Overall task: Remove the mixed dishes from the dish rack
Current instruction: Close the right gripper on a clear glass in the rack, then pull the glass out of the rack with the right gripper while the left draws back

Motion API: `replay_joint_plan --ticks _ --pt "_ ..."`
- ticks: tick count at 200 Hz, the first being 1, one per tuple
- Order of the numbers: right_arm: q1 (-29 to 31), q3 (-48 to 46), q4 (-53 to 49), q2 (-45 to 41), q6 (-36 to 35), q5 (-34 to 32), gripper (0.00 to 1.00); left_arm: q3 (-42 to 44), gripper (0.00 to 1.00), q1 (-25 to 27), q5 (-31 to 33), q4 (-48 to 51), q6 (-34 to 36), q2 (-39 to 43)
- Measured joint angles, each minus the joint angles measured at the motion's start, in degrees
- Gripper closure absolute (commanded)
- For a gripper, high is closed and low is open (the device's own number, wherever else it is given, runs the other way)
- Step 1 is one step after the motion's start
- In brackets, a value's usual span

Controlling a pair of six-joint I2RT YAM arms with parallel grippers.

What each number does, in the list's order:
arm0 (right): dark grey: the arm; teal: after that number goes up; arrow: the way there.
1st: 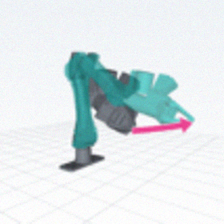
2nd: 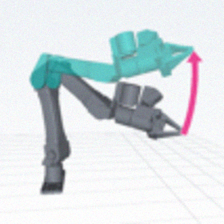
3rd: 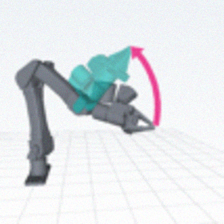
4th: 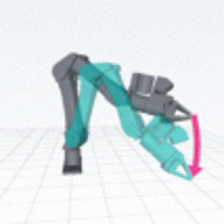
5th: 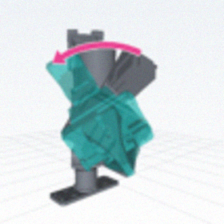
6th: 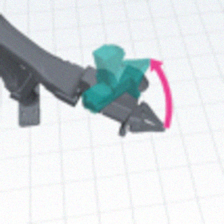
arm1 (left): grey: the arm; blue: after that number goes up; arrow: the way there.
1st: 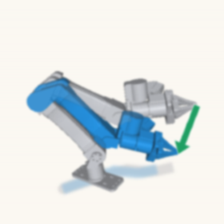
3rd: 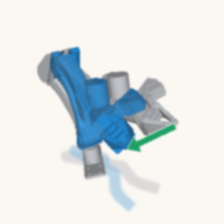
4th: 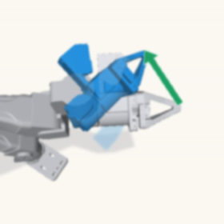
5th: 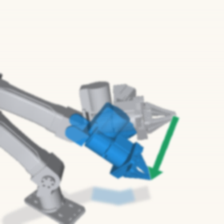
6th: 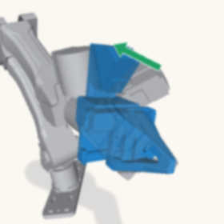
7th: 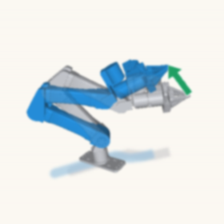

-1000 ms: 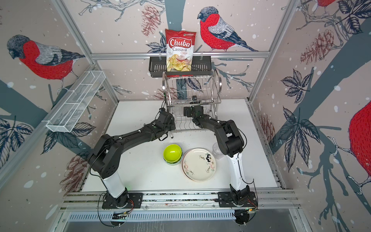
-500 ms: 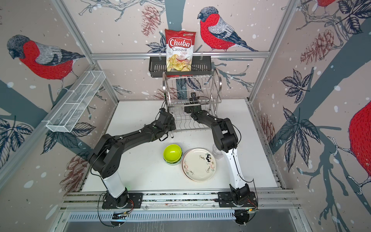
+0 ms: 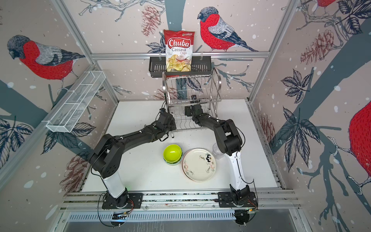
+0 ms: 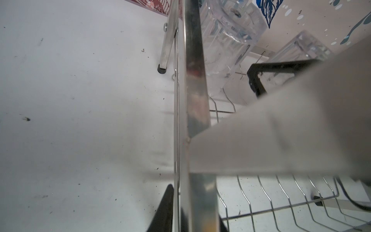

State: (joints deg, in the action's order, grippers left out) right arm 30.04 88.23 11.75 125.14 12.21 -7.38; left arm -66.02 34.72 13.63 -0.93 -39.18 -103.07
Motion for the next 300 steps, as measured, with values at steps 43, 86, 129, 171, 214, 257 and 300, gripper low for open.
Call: replay_joint_plan --ticks 43,86,129,171,214,257,300 --pt "2.45 -8.55 -0.57 -7.04 3.96 1.79 0.75 0.85 1.0 0.0 0.28 -1.31 0.07 0.22" --pt "4.83 -13.66 -0.28 -11.58 8.11 2.12 0.76 2.05 1.0 0.07 1.16 -1.9 0.02 0.96" --pt "5.77 -16.44 0.17 -15.65 14.19 4.57 0.76 2.67 1.0 0.07 1.42 -2.75 0.22 1.16" --pt "5.9 -18.99 0.61 -19.32 19.74 6.75 0.77 3.72 0.97 0.07 1.57 -3.1 0.48 1.9" --pt "5.92 -22.86 0.74 -24.39 22.53 8.39 0.78 5.16 0.75 0.11 1.77 -3.08 0.63 3.21" --pt "6.36 -27.74 1.07 -30.53 25.59 9.07 0.78 7.19 0.49 0.11 0.59 2.14 -1.01 4.42" --pt "7.8 -32.98 0.66 -37.53 26.95 9.03 0.78 10.51 0.31 0.02 0.55 5.01 -2.47 8.85"
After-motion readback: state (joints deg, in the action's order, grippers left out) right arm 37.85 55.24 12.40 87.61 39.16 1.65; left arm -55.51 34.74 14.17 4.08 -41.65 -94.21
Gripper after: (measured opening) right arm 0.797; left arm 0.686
